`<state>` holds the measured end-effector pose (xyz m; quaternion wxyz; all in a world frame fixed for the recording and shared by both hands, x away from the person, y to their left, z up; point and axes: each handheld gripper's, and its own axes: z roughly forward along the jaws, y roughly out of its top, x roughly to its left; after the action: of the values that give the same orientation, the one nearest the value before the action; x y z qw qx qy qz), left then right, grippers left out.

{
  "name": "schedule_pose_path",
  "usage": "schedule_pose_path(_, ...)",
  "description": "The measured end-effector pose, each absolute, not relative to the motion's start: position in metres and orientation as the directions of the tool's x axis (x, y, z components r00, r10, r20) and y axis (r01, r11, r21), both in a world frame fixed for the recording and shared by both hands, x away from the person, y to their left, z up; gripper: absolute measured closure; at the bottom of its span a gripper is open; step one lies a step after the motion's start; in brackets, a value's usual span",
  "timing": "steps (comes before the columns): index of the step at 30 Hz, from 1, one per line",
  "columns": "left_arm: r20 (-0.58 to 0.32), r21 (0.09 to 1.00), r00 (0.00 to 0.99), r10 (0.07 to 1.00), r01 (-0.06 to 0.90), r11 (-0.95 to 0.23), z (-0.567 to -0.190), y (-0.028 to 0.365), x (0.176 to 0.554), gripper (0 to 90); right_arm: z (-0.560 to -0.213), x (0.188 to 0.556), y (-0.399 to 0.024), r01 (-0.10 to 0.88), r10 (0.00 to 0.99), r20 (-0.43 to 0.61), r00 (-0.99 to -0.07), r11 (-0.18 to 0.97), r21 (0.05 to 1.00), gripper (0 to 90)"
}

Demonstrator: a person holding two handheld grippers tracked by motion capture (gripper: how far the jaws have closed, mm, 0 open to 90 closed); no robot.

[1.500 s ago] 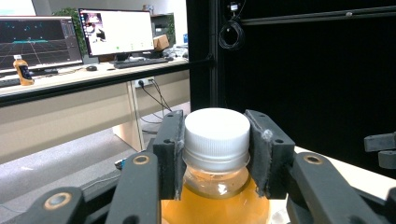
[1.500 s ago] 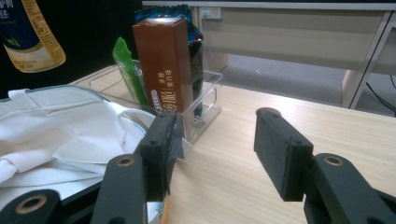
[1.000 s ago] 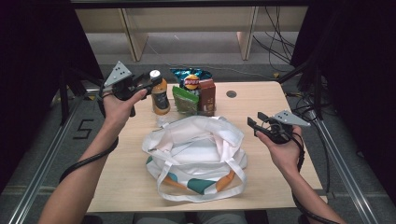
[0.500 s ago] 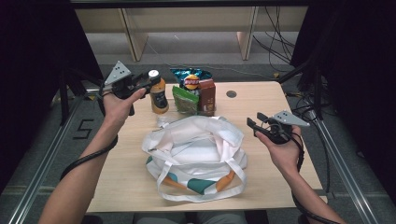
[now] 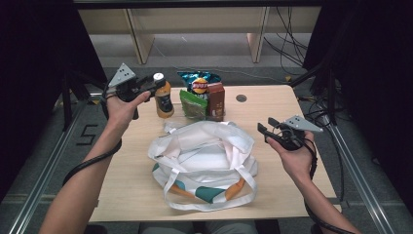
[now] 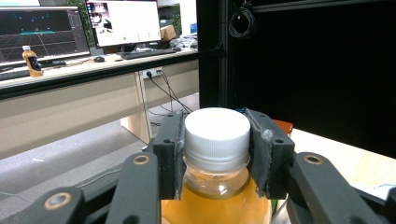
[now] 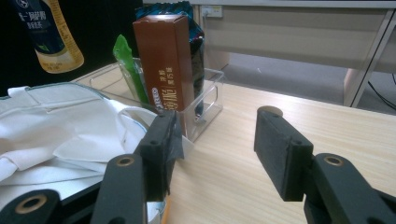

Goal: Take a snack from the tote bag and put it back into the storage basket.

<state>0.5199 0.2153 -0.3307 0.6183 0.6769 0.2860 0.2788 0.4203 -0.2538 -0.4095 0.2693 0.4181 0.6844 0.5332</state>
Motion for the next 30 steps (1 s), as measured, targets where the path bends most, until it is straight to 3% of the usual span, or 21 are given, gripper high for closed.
schedule_pose_path(15, 0.017, 0.996, 0.677, 0.736, 0.052, -0.071, -0.335, 0.216, 0.529, 58.8, -0.409, 0.421, -0.257, 0.271, 0.860, 0.042, -0.508, 0.113, 0.956, 49.7)
schedule_pose_path(30, 0.022, 0.994, 0.674, 0.738, 0.062, -0.086, -0.335, 0.215, 0.538, 58.9, -0.410, 0.420, -0.255, 0.294, 0.863, 0.074, -0.499, 0.088, 0.952, 49.6)
